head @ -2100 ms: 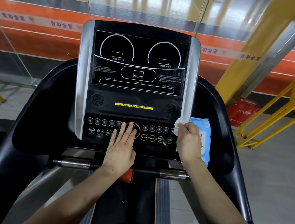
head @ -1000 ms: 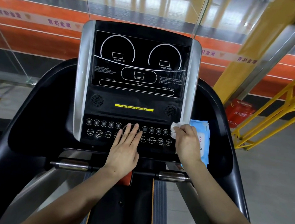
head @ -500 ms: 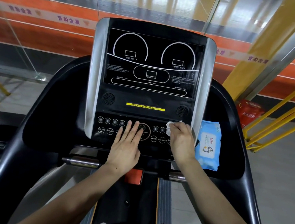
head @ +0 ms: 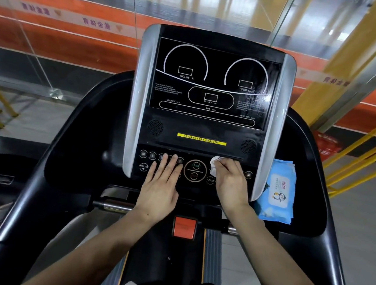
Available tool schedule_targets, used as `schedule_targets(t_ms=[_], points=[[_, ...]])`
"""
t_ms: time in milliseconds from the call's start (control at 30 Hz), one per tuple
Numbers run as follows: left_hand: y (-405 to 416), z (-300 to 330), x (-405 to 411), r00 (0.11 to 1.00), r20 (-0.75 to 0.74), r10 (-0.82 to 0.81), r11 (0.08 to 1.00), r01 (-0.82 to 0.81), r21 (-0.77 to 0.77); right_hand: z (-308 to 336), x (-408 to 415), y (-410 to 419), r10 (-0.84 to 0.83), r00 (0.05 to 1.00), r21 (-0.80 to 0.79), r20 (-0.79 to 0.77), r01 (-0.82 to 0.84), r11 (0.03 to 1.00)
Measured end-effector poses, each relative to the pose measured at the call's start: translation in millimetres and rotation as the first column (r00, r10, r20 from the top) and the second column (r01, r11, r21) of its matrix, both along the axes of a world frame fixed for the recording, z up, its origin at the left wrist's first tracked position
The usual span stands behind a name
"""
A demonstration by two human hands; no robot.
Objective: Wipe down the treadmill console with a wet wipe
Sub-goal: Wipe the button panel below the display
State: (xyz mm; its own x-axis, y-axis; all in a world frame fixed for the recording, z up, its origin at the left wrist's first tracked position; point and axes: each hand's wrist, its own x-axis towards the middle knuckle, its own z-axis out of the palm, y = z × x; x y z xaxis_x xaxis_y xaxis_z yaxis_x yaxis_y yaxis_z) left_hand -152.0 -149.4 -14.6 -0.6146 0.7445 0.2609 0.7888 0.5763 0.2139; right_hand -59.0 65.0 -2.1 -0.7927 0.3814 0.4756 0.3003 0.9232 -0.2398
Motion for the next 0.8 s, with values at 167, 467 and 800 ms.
schedule_targets(t_ms=[167,467,800], points=[[-6.5,1.5,-5.8,1.000,0.002,-0.008,1.000,0.008,0.014,2.8,-7.0,-11.3,0.003,0.999,-0.017,0.034,-0.002,1.000],[-23.7,3.2,-19.8,1.000,-0.010,0.003,1.000,-0.003,0.026,7.5,-36.3,-45.7,0.031,0.998,-0.007,0.047,-0.031,0.999],[-52.3,-1.3,-32.2,0.999,-0.015,0.041,0.999,-0.041,0.015,12.1,-64.4,-81.5,0.096,0.994,-0.010,0.042,-0.096,0.995]])
